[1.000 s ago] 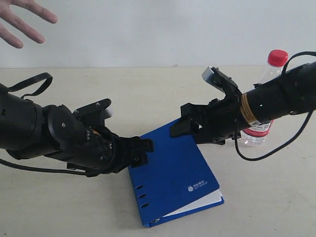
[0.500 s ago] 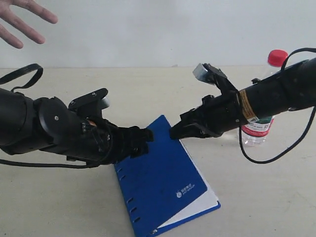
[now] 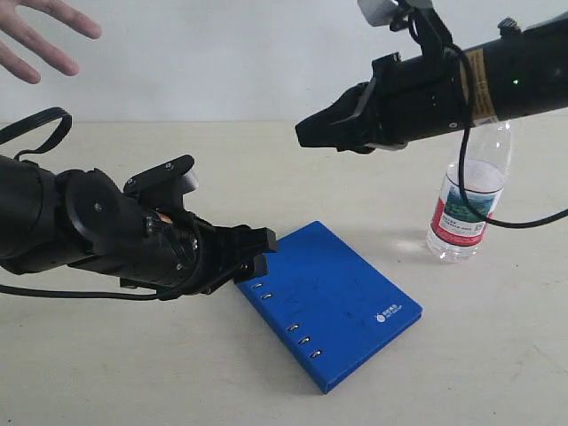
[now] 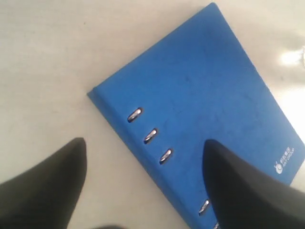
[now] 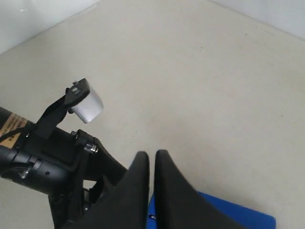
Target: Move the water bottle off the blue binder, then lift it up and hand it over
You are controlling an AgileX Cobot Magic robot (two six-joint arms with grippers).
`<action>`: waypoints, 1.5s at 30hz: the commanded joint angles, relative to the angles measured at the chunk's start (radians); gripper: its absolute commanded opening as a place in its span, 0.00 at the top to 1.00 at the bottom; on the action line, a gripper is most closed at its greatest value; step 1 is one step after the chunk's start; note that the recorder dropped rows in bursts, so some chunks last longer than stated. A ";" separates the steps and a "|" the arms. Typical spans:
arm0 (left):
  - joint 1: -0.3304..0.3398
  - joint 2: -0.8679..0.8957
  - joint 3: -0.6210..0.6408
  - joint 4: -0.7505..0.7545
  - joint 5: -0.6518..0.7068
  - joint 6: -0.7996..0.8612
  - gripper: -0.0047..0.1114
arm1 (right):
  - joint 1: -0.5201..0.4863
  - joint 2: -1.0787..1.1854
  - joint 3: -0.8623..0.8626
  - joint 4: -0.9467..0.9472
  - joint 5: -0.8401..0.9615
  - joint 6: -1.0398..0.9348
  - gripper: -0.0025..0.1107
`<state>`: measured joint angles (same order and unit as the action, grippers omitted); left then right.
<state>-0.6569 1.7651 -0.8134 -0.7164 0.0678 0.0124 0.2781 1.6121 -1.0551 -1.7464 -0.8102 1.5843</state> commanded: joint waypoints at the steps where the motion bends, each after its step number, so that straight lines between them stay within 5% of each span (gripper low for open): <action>1: -0.004 -0.002 -0.002 -0.001 0.001 0.007 0.41 | 0.001 -0.088 -0.003 0.002 0.076 -0.100 0.98; 14: -0.004 -0.002 -0.002 -0.001 -0.009 0.007 0.41 | 0.001 -0.495 0.379 0.002 0.566 -0.048 0.98; 23: -0.004 -0.002 -0.002 -0.001 -0.015 0.007 0.41 | 0.001 -0.587 0.730 0.002 0.387 0.194 0.98; 27: -0.004 -0.002 -0.002 -0.001 -0.015 0.005 0.41 | 0.001 -0.466 0.709 0.007 0.394 0.241 0.87; 30: -0.004 -0.002 -0.002 -0.015 -0.015 0.003 0.41 | 0.001 -0.318 0.661 0.048 0.464 0.242 0.53; 45: -0.004 0.039 -0.002 -0.039 -0.008 0.003 0.41 | 0.001 0.102 0.360 0.089 0.459 0.133 0.52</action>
<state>-0.6569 1.8003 -0.8134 -0.7430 0.0666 0.0124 0.2794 1.6855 -0.6764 -1.6576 -0.3763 1.7445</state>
